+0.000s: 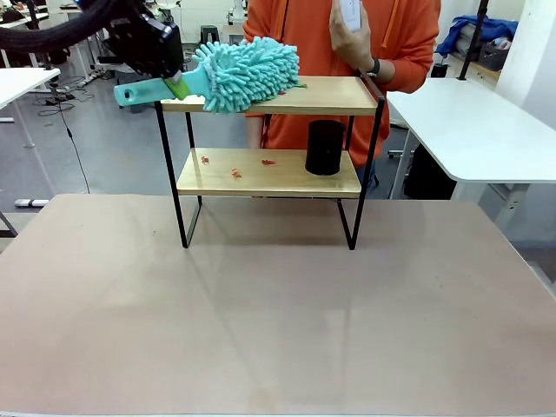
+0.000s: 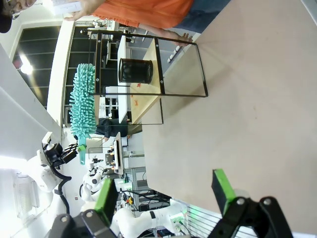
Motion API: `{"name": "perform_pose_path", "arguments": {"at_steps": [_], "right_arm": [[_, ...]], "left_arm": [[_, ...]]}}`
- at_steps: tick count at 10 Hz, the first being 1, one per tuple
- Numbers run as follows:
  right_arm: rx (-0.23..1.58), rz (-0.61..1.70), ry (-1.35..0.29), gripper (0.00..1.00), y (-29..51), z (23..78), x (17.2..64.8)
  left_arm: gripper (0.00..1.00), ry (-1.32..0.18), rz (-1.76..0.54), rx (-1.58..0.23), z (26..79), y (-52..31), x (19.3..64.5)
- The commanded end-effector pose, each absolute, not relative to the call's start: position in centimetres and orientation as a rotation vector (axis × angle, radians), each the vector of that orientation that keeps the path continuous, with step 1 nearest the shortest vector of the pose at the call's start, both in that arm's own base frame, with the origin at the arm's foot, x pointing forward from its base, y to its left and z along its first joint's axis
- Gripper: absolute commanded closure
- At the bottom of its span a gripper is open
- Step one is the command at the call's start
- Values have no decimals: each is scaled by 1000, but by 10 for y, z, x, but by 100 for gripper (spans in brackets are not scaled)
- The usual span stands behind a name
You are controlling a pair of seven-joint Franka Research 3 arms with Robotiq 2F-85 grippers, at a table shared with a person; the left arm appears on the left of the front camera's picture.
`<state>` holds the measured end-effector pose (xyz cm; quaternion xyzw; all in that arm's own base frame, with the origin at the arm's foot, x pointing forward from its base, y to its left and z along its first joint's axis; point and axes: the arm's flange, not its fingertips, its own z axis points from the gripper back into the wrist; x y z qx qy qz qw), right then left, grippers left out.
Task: Clean the shelf.
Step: Clean the specific tier of the Shelf with the Duster once objects are removed.
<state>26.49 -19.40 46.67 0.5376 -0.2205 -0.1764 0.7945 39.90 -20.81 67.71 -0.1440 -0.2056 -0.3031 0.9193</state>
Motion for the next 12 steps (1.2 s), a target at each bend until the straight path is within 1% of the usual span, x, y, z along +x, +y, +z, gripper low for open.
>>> {"name": "perform_pose_path", "arguments": {"at_steps": [1,2,5,6,8,11,12], "right_arm": [[1171,-359,-506,0,-193,467,267],[1171,-359,-506,0,-193,467,267],[1171,-359,-506,0,-193,467,267],[1171,-359,-506,0,-193,467,267],[1171,-359,-506,0,-193,467,267],[1171,-359,-506,0,-193,467,267],[1171,-359,-506,0,-193,467,267]], "left_arm": [[88,-372,-696,-317,682,-204,398],[88,-347,-736,-341,685,-202,395],[88,-75,-1118,-500,694,-178,372],[88,-24,-1220,-533,694,-166,359],[88,-38,-1271,-550,696,-149,344],[88,-48,-1254,-595,695,-140,346],[88,-79,-1238,-628,701,-126,346]]}}
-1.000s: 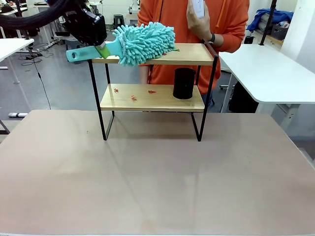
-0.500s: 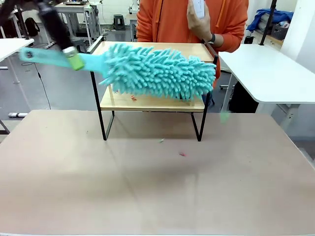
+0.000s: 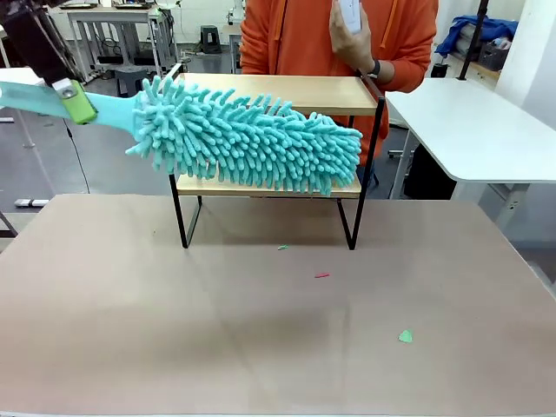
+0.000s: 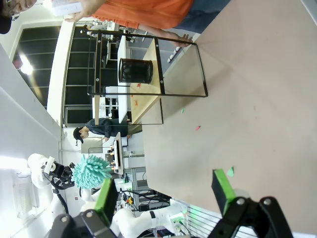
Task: Clean the shelf.
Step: Clean the specific tier of the Shelf with the Duster once objects are removed.
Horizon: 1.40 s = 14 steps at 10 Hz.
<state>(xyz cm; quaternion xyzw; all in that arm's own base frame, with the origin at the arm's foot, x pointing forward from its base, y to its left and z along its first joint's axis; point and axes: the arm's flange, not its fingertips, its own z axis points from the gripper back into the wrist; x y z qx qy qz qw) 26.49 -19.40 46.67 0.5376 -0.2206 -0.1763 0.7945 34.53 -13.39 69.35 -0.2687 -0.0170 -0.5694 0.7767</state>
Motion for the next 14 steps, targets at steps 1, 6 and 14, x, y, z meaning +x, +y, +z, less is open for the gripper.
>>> {"name": "perform_pose_path", "arguments": {"at_steps": [1,6,14], "right_arm": [[1171,-359,-506,0,-193,467,267],[1171,-359,-506,0,-193,467,267],[1171,-359,-506,0,-193,467,267]], "left_arm": [[88,-145,-1186,-679,713,-107,347],[88,-480,-494,-944,706,107,331],[88,-406,95,-857,585,199,361]]}}
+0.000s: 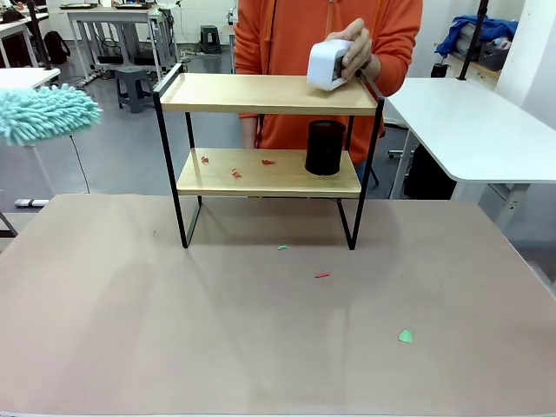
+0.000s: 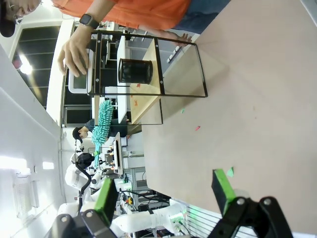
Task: Clean the shelf.
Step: Clean the specific tier of the Shelf with the Duster once objects are removed, then clean the remaining tier of the Shelf with the Duster once objects are removed.
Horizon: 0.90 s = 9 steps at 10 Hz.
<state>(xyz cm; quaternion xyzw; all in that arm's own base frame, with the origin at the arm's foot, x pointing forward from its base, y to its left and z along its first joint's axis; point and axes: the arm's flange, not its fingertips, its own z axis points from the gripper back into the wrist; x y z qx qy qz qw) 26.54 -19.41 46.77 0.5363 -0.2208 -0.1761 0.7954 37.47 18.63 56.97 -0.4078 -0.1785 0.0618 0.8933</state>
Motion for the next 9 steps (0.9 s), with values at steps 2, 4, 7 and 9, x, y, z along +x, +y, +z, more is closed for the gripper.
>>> {"name": "perform_pose_path", "arguments": {"at_steps": [2,4,7,9], "right_arm": [[1171,-359,-506,0,-193,467,267],[1171,-359,-506,0,-193,467,267],[1171,-359,-506,0,-193,467,267],[1171,-359,-506,0,-193,467,267]], "left_arm": [[88,-406,95,-857,585,199,361],[88,-406,95,-857,585,199,361],[88,-406,95,-857,585,199,361],[88,-406,95,-857,585,199,361]]}}
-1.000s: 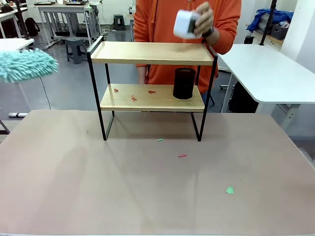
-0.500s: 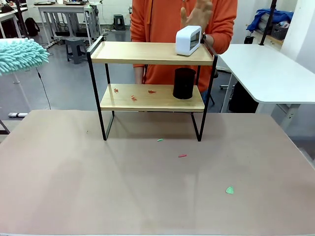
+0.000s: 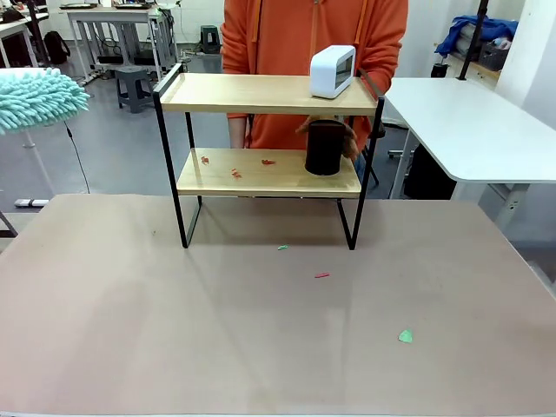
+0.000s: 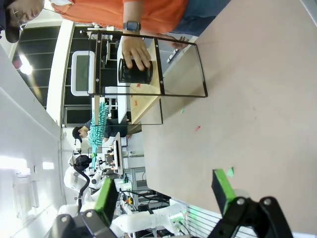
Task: Clean the shelf.
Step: Clean the remaining tier of the Shelf with the Duster once objects are removed.
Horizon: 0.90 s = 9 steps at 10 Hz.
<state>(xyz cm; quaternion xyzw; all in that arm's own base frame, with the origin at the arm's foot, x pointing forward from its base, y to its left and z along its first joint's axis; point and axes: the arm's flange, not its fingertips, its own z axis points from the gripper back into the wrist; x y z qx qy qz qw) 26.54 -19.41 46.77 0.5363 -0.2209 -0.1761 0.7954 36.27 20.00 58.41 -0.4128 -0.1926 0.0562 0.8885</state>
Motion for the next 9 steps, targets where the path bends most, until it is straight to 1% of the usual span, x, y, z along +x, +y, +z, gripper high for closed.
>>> {"name": "perform_pose_path", "arguments": {"at_steps": [1,8,9], "right_arm": [[1171,-359,-506,0,-193,467,267],[1171,-359,-506,0,-193,467,267],[1171,-359,-506,0,-193,467,267]], "left_arm": [[88,-406,95,-857,585,199,361],[88,-400,117,-858,584,200,363],[88,-347,44,-930,598,197,358]]}}
